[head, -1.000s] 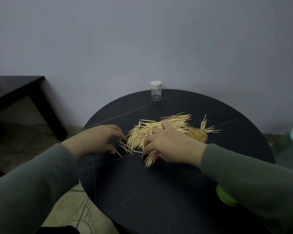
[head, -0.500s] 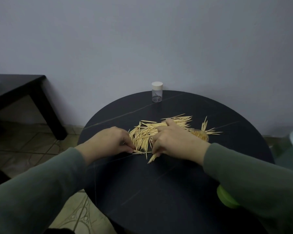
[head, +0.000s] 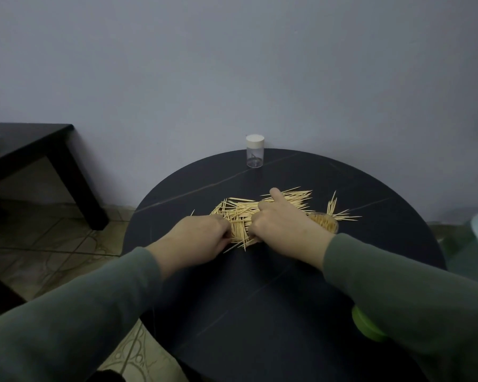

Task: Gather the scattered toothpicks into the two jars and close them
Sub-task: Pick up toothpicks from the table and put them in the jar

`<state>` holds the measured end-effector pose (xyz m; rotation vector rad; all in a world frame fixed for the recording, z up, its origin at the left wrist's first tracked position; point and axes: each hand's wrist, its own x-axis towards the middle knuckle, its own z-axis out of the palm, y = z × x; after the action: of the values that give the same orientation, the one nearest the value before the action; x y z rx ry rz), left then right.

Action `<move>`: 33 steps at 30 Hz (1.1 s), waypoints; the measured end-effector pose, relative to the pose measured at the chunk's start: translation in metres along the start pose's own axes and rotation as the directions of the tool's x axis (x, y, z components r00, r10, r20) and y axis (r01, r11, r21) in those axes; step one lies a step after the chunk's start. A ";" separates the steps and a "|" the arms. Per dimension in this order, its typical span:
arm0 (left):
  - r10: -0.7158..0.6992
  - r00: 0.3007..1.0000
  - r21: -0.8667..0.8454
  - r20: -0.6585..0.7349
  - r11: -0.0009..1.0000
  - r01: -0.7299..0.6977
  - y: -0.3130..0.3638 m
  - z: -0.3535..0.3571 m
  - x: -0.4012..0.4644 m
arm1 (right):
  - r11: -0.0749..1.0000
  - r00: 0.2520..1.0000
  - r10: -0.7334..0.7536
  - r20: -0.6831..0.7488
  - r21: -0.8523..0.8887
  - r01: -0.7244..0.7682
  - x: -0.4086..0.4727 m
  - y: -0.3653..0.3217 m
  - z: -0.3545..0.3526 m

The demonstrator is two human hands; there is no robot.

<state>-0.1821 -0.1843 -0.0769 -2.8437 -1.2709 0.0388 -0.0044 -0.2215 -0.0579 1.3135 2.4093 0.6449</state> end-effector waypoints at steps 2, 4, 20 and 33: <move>-0.018 1.000 -0.014 0.015 1.000 0.018 0.001 0.000 0.000 | 1.000 1.000 0.016 0.012 -0.010 -0.016 0.000 0.000 0.000; -0.044 0.998 -0.032 0.037 0.998 0.045 0.000 -0.002 0.001 | 0.999 0.999 0.031 0.020 -0.011 -0.031 -0.001 0.001 0.000; -0.112 0.981 -0.232 0.159 0.961 0.148 0.005 -0.044 0.008 | 0.988 0.985 0.146 -0.094 0.054 -0.141 -0.019 0.023 -0.010; -0.256 0.942 -0.610 -0.216 0.789 0.074 0.045 -0.055 0.032 | 0.393 0.764 0.643 -0.051 0.878 -0.272 -0.054 0.059 -0.007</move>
<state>-0.1255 -0.1912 -0.0242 -3.0072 -1.6951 -0.9122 0.0626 -0.2411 -0.0177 2.5644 2.7655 -0.3218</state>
